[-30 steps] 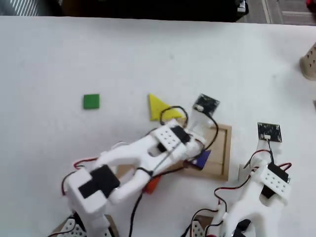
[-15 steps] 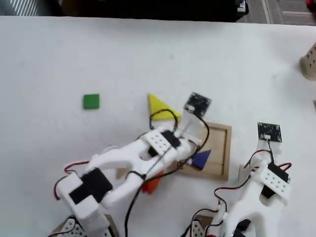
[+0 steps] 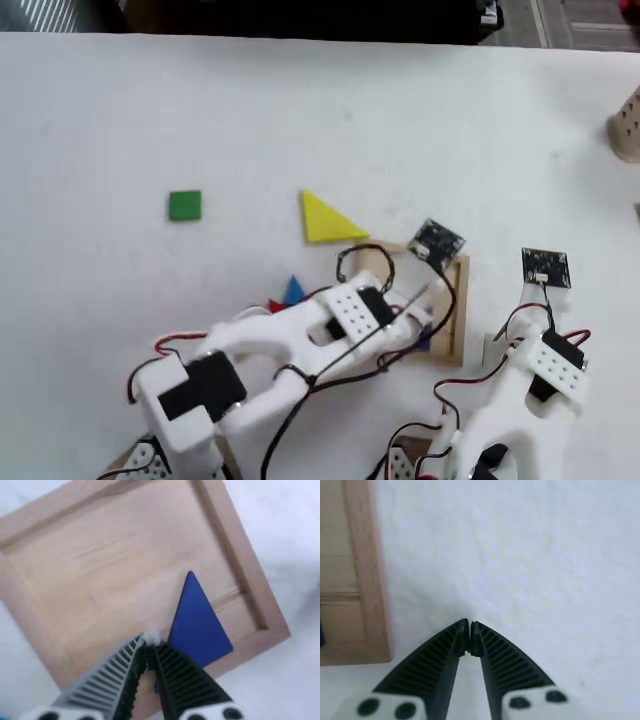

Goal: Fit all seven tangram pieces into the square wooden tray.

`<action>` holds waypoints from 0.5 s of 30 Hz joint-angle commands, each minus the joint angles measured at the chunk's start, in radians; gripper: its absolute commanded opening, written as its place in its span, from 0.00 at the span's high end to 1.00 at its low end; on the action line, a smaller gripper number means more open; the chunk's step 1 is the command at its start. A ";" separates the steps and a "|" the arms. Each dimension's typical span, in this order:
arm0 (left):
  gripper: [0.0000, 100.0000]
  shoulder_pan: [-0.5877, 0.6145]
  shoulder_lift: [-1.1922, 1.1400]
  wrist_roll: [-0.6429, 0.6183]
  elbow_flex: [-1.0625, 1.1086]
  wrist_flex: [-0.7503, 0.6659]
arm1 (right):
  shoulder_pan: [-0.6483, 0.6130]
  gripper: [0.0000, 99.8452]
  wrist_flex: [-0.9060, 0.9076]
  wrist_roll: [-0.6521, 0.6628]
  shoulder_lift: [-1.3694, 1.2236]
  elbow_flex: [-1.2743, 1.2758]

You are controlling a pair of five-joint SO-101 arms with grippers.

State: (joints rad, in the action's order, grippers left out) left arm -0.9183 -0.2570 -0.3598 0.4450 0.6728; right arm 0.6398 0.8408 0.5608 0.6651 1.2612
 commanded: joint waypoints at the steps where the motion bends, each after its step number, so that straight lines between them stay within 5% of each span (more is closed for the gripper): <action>1: 0.98 -0.064 0.010 -0.002 -0.025 0.028 | -0.012 0.98 0.012 0.012 0.031 -0.006; 15: 0.98 -0.177 0.004 -0.002 -0.025 -0.094 | -0.064 0.98 0.004 0.005 0.031 -0.006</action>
State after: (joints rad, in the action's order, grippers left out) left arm -1.0104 -0.2570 -0.3598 0.4465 0.6191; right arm 0.5923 0.8408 0.5608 0.6651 1.2612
